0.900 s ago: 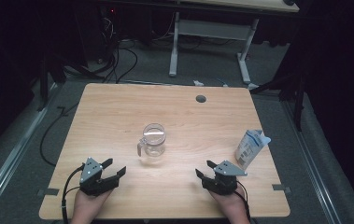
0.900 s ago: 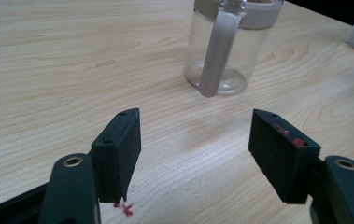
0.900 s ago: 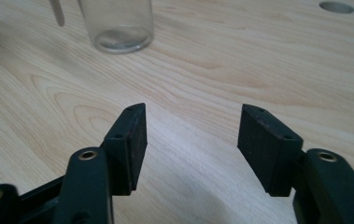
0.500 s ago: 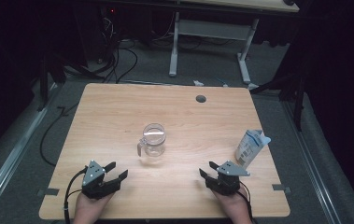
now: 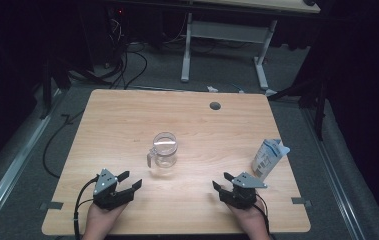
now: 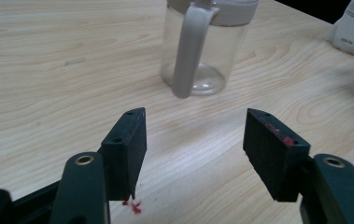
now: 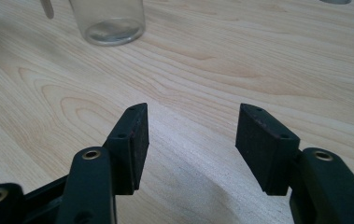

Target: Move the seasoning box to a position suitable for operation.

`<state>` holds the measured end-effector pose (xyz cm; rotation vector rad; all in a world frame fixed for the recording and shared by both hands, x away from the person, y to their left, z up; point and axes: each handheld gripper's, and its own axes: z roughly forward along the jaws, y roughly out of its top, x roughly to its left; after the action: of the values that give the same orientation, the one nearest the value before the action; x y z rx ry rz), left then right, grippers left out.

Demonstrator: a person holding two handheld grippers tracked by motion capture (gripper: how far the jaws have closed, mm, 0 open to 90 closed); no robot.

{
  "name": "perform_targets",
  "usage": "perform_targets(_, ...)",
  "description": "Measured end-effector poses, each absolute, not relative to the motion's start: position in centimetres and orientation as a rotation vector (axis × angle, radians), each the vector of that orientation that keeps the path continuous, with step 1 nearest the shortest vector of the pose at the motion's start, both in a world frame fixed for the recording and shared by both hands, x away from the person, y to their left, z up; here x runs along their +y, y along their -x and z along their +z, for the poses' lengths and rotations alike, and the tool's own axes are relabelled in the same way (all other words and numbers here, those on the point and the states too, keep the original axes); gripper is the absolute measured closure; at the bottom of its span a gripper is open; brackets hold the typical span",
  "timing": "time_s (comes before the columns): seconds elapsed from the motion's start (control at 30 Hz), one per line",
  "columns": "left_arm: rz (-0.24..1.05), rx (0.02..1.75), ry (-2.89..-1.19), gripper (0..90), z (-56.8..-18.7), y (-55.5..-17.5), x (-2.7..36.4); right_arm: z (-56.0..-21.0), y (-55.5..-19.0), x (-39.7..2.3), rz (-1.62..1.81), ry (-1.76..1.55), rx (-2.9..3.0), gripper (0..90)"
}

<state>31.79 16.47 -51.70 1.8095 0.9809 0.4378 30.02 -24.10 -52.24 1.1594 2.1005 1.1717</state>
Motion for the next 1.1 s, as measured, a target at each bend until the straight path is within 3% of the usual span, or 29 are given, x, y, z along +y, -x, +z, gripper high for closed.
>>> perform_targets(0.4, 0.519, 0.995, -1.866, 42.2, -51.4, -35.7, 12.1, -52.3, -29.9, -24.3, 1.17, -1.152, 2.118, 44.1)
perform_targets(0.57, 0.563, 1.01, -1.837, 53.8, -51.3, -36.6, 11.1, -52.3, -29.8, -24.5, 1.186, -1.157, 2.109, 44.2)
perform_targets(0.67, 0.586, 1.046, -1.806, 72.1, -51.3, -36.7, 10.8, -52.4, -29.8, -24.7, 1.19, -1.172, 2.106, 44.4)
perform_targets(1.1, 0.577, 0.981, -1.826, 73.2, -51.5, -34.5, 10.7, -52.3, -29.7, -24.6, 1.191, -1.167, 2.099, 45.3)
